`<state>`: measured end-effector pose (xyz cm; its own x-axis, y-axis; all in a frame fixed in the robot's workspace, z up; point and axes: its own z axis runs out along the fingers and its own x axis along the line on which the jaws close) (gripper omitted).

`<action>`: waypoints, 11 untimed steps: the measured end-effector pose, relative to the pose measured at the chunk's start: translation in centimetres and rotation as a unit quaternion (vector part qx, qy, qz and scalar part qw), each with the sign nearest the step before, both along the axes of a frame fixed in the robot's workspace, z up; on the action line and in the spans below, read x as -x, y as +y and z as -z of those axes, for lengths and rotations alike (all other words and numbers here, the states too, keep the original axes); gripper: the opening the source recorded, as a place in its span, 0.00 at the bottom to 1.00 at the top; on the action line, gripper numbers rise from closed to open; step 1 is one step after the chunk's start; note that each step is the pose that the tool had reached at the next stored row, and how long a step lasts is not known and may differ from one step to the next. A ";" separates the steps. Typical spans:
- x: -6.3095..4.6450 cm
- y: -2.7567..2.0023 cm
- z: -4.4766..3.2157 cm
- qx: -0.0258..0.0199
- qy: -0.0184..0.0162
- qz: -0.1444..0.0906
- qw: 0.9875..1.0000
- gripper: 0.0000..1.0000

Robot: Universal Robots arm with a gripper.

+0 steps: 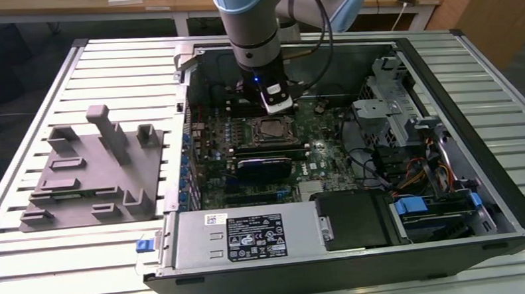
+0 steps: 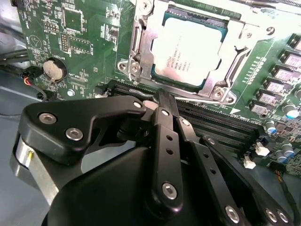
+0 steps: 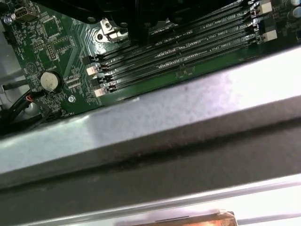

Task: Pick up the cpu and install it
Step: 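Install the first cpu locking lever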

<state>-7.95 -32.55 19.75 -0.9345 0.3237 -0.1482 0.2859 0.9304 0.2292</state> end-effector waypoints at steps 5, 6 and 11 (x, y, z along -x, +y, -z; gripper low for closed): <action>0.0 0.05 0.01 0.000 0.000 0.000 1.000 0.11; 0.0 0.09 0.00 0.000 0.000 0.000 1.000 0.11; 0.0 0.32 0.01 0.000 0.000 0.000 1.000 0.11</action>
